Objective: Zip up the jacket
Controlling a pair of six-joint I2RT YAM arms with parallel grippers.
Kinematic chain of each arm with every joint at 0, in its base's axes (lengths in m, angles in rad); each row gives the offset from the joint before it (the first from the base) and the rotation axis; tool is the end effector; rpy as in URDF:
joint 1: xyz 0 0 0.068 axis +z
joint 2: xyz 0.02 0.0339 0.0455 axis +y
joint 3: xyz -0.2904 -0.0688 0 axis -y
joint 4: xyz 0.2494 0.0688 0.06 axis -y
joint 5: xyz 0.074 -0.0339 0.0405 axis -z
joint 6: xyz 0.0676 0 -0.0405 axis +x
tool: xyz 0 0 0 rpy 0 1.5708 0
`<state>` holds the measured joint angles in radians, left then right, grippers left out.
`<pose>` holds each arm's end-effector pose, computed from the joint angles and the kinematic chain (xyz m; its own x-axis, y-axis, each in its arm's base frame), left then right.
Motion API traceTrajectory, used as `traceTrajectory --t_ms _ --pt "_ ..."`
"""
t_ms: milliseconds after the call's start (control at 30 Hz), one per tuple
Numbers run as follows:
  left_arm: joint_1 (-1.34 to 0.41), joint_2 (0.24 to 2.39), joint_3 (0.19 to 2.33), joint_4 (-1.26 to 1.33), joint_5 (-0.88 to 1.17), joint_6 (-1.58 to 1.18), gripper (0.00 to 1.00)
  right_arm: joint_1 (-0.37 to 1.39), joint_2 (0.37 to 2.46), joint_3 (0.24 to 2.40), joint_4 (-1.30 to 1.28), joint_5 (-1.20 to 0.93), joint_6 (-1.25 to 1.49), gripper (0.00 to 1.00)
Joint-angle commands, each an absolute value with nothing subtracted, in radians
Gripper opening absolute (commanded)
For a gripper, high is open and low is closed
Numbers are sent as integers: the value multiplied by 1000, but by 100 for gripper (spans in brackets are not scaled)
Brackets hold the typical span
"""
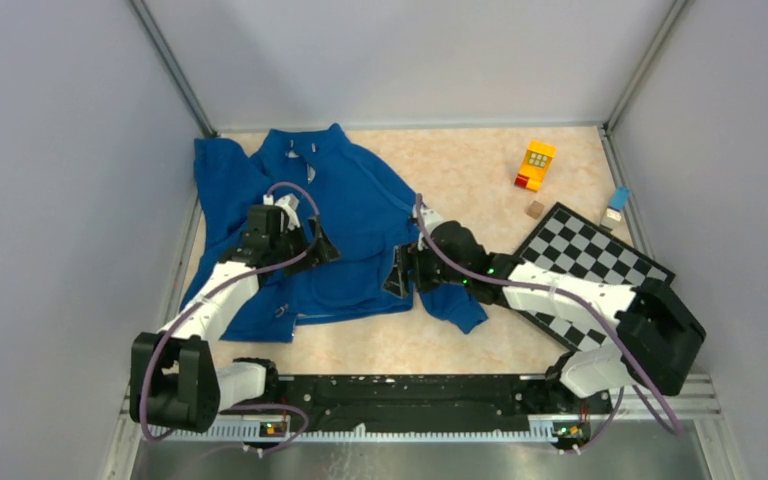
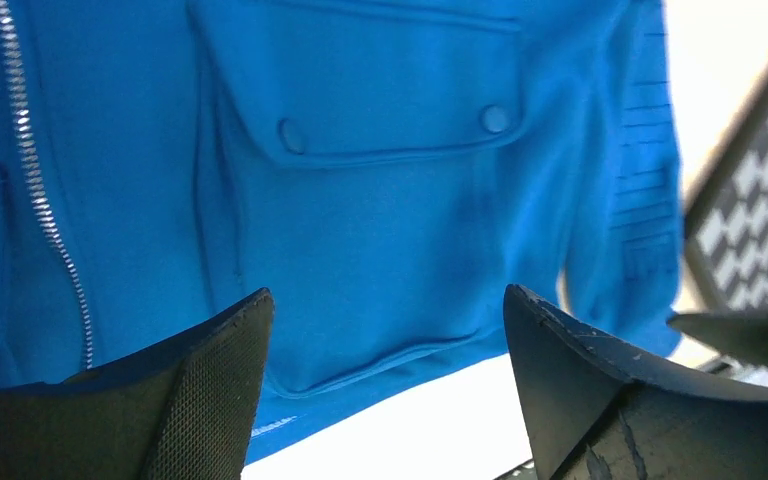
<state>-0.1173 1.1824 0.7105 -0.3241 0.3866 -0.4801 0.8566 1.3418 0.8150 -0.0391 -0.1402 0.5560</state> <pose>0.2503 -0.0552 0.2247 -0.8005 -0.3364 -0.4960 0.0007 0.8271 -0.5621 0.2017 0.2471 0.2472 -0.7340 -0.0488 -0.6774 -0.5158 0.6890 0.5092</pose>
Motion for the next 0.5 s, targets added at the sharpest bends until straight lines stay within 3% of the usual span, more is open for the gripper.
traceTrajectory --t_ms 0,133,267,467 --pt "-142 1205 698 -318 206 -498 84 933 1409 881 46 -138 586 71" --pt "-143 1226 672 -306 113 -536 71 948 1449 889 37 -141 576 64" --pt "-143 1195 619 -284 -28 -547 70 950 1433 878 29 -125 560 63" --pt "-141 1258 612 -300 -54 -581 67 950 1429 881 13 -101 534 63"
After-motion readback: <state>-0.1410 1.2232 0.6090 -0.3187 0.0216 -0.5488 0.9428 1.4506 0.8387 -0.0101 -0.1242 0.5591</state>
